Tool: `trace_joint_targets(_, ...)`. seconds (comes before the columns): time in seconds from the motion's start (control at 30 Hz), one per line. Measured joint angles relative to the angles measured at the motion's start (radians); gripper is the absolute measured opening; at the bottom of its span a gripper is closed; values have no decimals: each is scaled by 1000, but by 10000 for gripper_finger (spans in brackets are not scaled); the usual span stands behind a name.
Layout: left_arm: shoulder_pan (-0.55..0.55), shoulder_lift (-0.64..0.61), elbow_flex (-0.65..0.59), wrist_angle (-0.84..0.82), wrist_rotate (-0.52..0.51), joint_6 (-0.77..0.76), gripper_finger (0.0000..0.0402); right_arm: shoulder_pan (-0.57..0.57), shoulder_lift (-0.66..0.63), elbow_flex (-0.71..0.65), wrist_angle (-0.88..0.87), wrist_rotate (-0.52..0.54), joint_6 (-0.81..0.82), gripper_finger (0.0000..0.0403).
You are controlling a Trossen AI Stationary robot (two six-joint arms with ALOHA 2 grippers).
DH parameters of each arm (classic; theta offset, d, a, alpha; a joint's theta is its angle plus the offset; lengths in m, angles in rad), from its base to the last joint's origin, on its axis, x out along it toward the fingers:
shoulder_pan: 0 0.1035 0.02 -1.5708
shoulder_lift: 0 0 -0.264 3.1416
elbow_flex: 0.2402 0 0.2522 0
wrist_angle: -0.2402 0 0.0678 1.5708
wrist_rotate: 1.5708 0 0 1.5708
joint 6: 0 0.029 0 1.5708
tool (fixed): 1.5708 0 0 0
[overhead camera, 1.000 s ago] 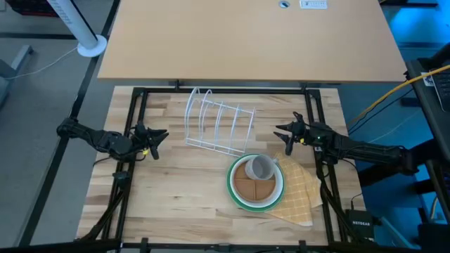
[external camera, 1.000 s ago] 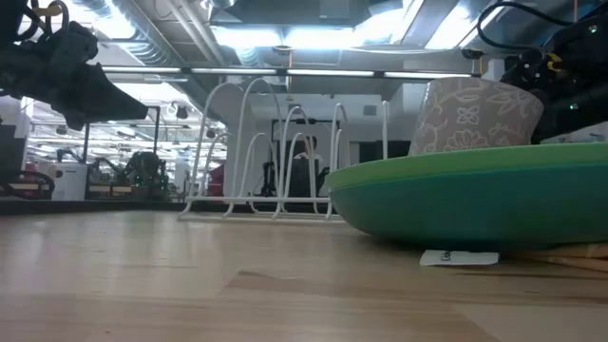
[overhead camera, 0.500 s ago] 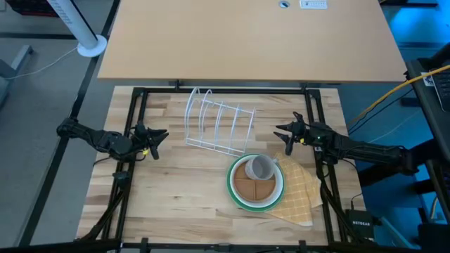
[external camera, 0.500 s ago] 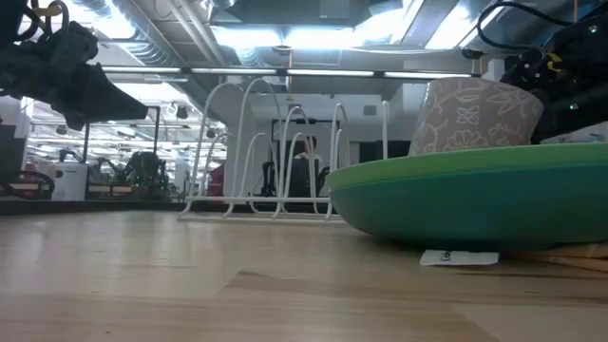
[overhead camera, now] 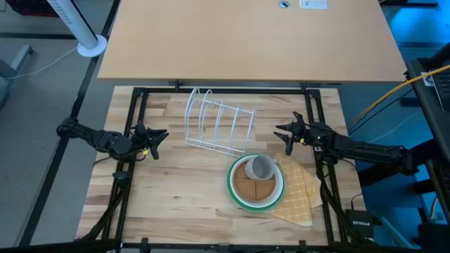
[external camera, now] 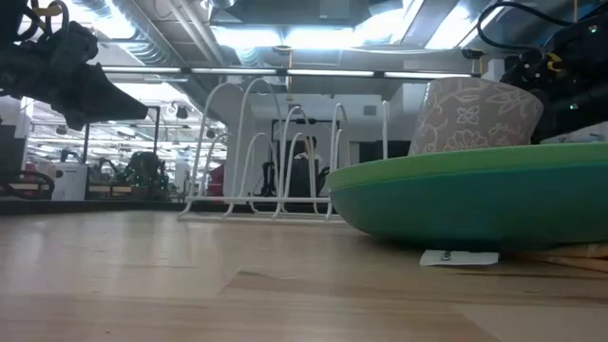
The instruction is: Sort dishes
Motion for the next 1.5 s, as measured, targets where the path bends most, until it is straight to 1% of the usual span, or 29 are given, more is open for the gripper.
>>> trace_joint_targets(1.17,0,0,0,0,0,0,72,0,0,0,0,0,0,145)
trace_joint_targets(1.3,0,0,0,1,0,51,72,0,0,0,4,0,0,145)
trace_joint_targets(1.37,0,0,-1,20,0,74,72,0,0,0,8,-1,8,145)
trace_joint_targets(1.43,0,0,-7,79,0,75,72,0,0,0,8,-13,55,145)
trace_joint_targets(1.5,0,1,-8,188,1,0,72,0,0,0,9,-27,112,145)
